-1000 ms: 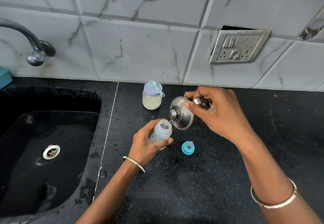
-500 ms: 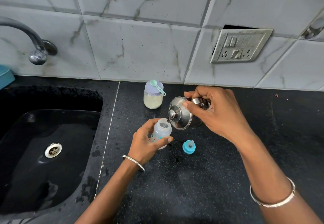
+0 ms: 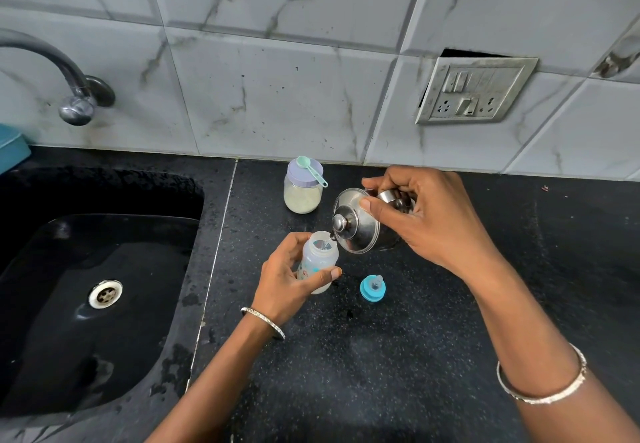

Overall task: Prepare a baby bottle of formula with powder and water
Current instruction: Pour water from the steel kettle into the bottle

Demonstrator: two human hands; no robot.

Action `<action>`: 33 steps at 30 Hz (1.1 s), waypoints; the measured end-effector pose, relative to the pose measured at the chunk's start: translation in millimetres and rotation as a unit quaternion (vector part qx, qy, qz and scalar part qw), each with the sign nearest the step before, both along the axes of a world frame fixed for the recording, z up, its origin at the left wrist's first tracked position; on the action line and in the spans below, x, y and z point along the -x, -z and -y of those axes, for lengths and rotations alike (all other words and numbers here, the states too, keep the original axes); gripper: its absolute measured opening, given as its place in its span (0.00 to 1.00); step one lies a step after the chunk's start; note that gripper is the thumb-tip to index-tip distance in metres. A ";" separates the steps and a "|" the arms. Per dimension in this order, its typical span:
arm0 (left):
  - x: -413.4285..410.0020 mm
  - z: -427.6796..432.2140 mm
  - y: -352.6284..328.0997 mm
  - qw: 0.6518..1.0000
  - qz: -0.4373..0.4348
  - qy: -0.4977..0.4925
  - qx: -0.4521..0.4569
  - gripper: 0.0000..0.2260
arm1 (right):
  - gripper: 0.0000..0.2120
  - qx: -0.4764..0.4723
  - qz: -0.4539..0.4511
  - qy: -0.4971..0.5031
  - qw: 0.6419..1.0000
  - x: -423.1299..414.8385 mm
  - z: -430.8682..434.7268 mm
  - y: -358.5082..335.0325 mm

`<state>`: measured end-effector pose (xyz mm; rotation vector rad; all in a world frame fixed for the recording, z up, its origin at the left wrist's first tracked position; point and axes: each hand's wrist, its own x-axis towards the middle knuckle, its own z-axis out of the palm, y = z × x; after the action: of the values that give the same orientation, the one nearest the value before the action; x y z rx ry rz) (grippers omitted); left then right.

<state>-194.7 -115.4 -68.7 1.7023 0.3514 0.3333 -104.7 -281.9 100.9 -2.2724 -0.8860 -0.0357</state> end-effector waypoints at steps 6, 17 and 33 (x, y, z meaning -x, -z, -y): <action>1.6 0.9 -1.9 1.000 0.006 0.004 0.005 0.27 | 0.11 0.002 -0.005 0.006 1.000 1.3 0.9 1.7; 0.7 0.1 -0.1 1.000 0.005 0.008 0.010 0.27 | 0.10 0.009 -0.006 0.003 1.000 0.2 2.5 4.2; -2.6 -3.0 2.4 1.000 -0.001 0.011 0.023 0.27 | 0.12 0.013 -0.007 0.003 1.000 -2.8 -1.9 4.5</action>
<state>-192.1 -112.5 -71.1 1.6602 0.3402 0.3047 -101.9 -280.0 96.5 -2.2972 -0.8766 -0.0108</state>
